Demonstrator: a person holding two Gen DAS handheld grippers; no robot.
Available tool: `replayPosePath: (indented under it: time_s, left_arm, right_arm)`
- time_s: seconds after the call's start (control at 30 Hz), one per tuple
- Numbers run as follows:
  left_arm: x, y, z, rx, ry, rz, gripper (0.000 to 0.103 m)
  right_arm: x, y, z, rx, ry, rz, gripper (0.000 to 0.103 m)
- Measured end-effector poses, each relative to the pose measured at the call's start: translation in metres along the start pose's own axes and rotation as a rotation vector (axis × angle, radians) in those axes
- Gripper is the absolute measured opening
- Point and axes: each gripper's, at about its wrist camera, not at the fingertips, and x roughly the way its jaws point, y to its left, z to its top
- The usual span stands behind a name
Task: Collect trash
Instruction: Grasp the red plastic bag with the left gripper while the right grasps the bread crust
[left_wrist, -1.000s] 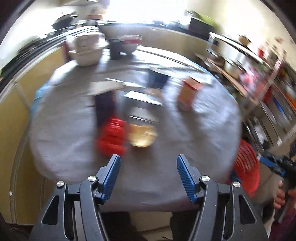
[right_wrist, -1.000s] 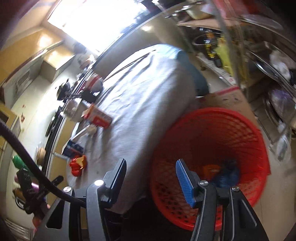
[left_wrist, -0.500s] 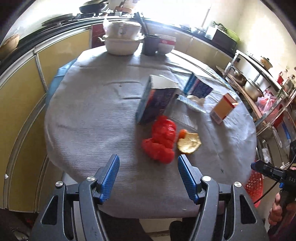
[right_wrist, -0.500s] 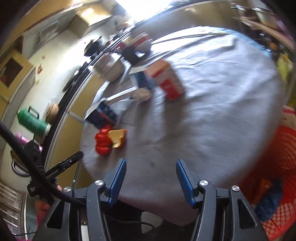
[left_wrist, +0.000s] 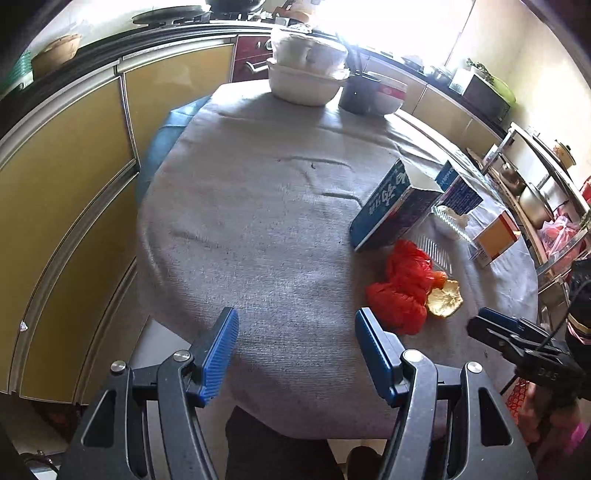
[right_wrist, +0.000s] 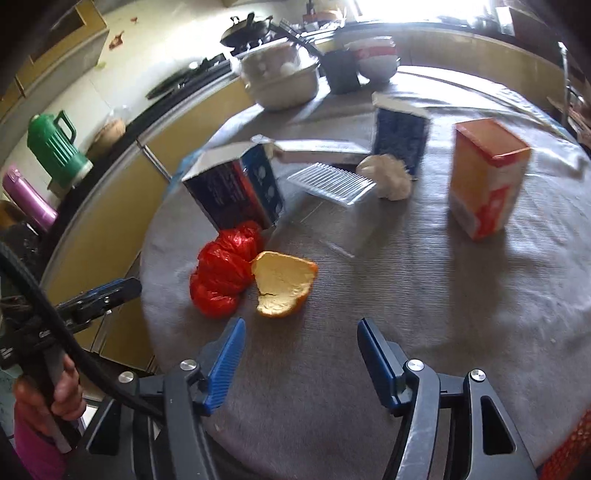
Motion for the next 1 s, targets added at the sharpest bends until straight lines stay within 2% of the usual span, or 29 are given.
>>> replayPosePath:
  time_s: [0.27,0.57,0.6,0.63,0.7,0.83,1.0]
  left_arm:
    - [0.001,0.004,0.0,-0.016,0.005,-0.013,0.066]
    - [0.001,0.005,0.001,-0.034,0.013,-0.022,0.066]
    - [0.001,0.005,0.001,-0.035,0.015,-0.025,0.066]
    - [0.002,0.005,0.001,-0.035,0.016,-0.026,0.066]
    - [0.002,0.003,0.001,-0.034,0.019,-0.03,0.066]
    - [0.005,-0.004,0.001,-0.028,0.03,-0.045,0.066]
    - [0.009,-0.024,0.004,-0.002,0.05,-0.088,0.066]
  right_arm:
    - [0.028,0.02,0.008,-0.079,0.015,-0.063,0.067]
    - [0.049,0.034,0.02,-0.156,-0.016,-0.124,0.066]
    - [0.048,0.033,0.02,-0.158,-0.023,-0.129,0.065]
    - [0.048,0.032,0.019,-0.159,-0.028,-0.131,0.057]
    - [0.046,0.029,0.018,-0.157,-0.037,-0.123,0.049]
    - [0.039,0.023,0.015,-0.137,-0.053,-0.104,0.043]
    - [0.025,0.009,0.006,-0.092,-0.07,-0.099,0.04]
